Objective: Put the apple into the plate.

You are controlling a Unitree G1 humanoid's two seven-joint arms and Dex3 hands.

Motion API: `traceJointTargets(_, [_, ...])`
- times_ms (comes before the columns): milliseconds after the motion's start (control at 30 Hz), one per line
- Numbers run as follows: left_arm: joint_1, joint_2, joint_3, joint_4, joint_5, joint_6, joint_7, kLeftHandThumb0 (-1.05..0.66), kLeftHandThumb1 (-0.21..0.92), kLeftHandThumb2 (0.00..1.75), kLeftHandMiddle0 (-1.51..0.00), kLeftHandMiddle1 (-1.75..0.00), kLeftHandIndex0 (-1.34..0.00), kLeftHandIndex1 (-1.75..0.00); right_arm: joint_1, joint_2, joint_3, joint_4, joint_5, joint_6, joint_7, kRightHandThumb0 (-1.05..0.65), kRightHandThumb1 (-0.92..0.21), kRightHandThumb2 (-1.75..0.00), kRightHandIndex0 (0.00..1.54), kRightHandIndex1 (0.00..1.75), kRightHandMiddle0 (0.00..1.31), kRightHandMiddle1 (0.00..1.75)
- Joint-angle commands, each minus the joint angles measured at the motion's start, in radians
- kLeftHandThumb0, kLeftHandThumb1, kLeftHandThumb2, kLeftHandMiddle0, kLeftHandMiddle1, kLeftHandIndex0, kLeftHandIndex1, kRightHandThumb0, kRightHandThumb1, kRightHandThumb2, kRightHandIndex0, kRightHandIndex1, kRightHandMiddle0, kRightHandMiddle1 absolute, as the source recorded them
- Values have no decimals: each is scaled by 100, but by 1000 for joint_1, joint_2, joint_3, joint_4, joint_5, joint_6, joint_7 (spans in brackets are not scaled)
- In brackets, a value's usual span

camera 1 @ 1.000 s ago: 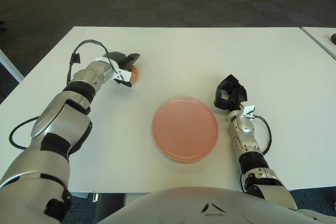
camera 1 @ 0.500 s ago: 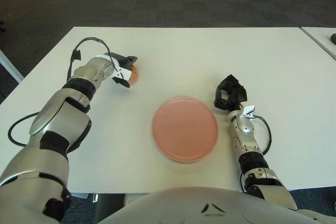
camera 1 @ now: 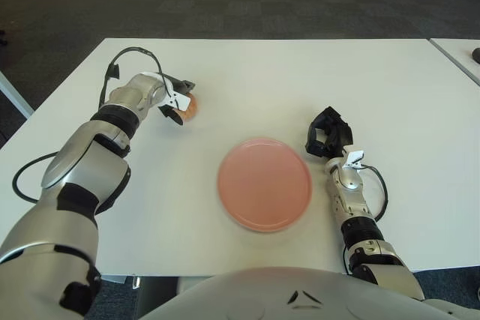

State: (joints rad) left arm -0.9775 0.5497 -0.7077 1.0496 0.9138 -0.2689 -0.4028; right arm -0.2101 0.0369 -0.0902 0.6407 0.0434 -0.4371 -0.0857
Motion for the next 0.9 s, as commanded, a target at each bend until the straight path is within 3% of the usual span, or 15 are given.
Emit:
traceJointTargets(0, [-21, 8, -15, 5, 18, -9, -9, -95, 92, 15, -1, -113, -1, -7, 51, 11, 0, 41, -5, 50, -7, -48, -30, -133, 115, 175, 62, 175])
traceJointTargets(267, [-22, -1, -16, 29, 15, -6, 10, -91, 92, 19, 0, -121, 0, -30, 55, 11, 1, 31, -4, 59, -6, -48, -30, -133, 115, 175, 62, 175])
traceJointTargets(633, [-5, -23, -10, 87, 12, 53, 89, -91, 91, 16, -1, -125, 0, -40, 58, 8, 0, 27, 3, 58, 8, -47, -31, -131, 115, 175, 61, 175])
traceJointTargets(867, [-8, -20, -3, 83, -16, 2, 83, -88, 87, 12, 0, -142, 0, -58, 58, 9, 0, 30, 1, 54, 9, -47, -31, -131, 116, 175, 61, 175])
